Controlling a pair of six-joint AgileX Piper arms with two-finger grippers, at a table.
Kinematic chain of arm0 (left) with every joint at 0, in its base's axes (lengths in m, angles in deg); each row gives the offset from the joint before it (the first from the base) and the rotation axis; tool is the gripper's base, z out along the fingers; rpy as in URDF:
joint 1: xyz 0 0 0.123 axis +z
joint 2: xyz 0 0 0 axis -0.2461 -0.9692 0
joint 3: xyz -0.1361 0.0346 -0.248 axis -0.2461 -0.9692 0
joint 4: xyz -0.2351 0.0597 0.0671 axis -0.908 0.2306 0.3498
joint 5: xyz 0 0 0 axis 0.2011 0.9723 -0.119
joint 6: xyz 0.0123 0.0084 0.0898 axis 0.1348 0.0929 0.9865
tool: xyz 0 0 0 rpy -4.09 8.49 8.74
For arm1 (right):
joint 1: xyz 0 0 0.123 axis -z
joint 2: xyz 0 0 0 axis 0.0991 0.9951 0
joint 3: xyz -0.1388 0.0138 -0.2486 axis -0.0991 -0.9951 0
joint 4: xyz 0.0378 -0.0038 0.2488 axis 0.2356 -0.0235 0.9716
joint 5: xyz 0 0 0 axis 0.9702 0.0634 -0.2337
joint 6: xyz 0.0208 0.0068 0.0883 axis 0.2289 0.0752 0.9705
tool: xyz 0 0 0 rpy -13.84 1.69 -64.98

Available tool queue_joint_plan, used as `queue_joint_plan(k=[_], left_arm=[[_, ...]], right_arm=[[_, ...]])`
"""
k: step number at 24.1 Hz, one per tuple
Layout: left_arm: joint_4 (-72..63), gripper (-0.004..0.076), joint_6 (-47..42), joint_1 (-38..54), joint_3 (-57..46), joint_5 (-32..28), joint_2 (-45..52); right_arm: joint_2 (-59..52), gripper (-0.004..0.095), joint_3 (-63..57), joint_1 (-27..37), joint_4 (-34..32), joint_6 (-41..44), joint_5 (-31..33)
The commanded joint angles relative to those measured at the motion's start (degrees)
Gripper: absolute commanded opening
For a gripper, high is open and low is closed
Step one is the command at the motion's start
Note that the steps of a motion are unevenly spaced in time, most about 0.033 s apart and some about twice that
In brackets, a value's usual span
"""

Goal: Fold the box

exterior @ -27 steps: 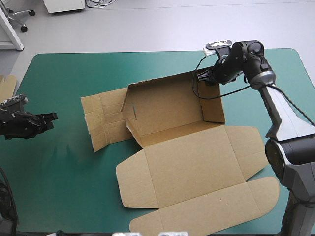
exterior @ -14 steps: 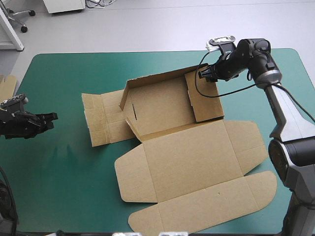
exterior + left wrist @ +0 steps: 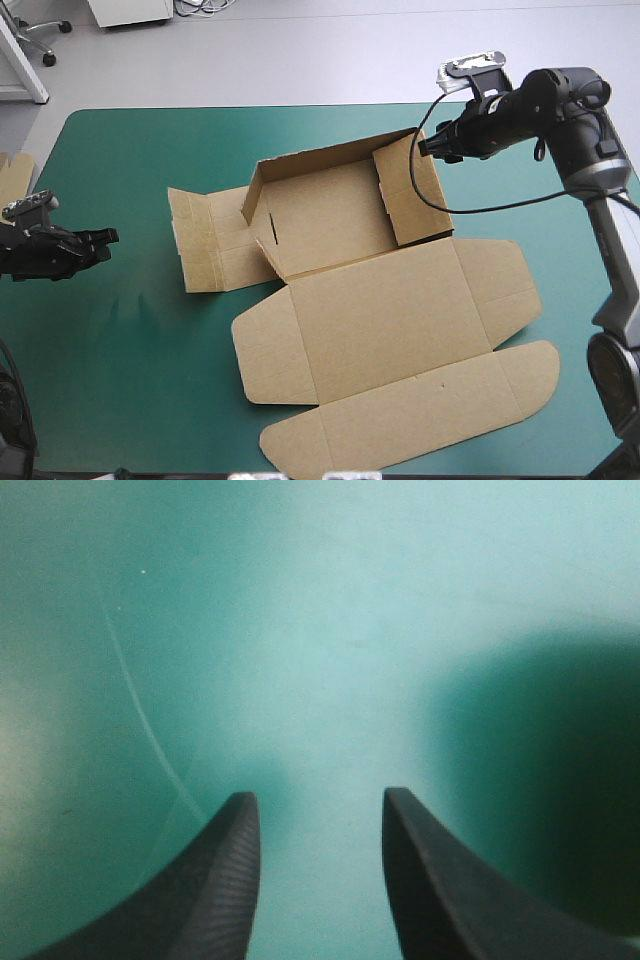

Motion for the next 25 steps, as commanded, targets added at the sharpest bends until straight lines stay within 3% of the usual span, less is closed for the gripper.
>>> queue_joint_plan(k=[1, 8, 11, 14, 19, 25], left_arm=[[-2.13, 0.0288, 0.21, 0.09, 1.46, -1.01, 2.11], [-2.34, 0.0288, 0.21, 0.09, 1.46, -0.91, 2.11], [-2.48, 0.0288, 0.86, 0.09, 1.46, -0.79, 2.11], [-3.18, 0.0288, 0.86, 0.09, 1.46, -0.79, 2.11], [-3.18, 0.0288, 0.86, 0.09, 1.46, -0.68, 2.11], [-3.18, 0.0288, 0.86, 0.09, 1.46, -0.68, 2.11]], right_arm=[[-8.05, 0.0492, -7.22, 0.13, 0.45, -0.92, -7.74], [-22.46, 0.0483, -33.00, 0.01, 0.35, -1.15, -28.19], [-24.88, 0.0488, -36.97, 0.01, 1.94, -1.15, -30.62], [-23.14, 0.0604, -37.12, 0.01, 5.65, -5.53, -32.12], [-15.62, 0.0759, -28.89, 0.01, 5.76, -6.42, -26.04], [1.67, 0.0768, -9.24, 0.01, 4.45, -5.59, -11.42]])
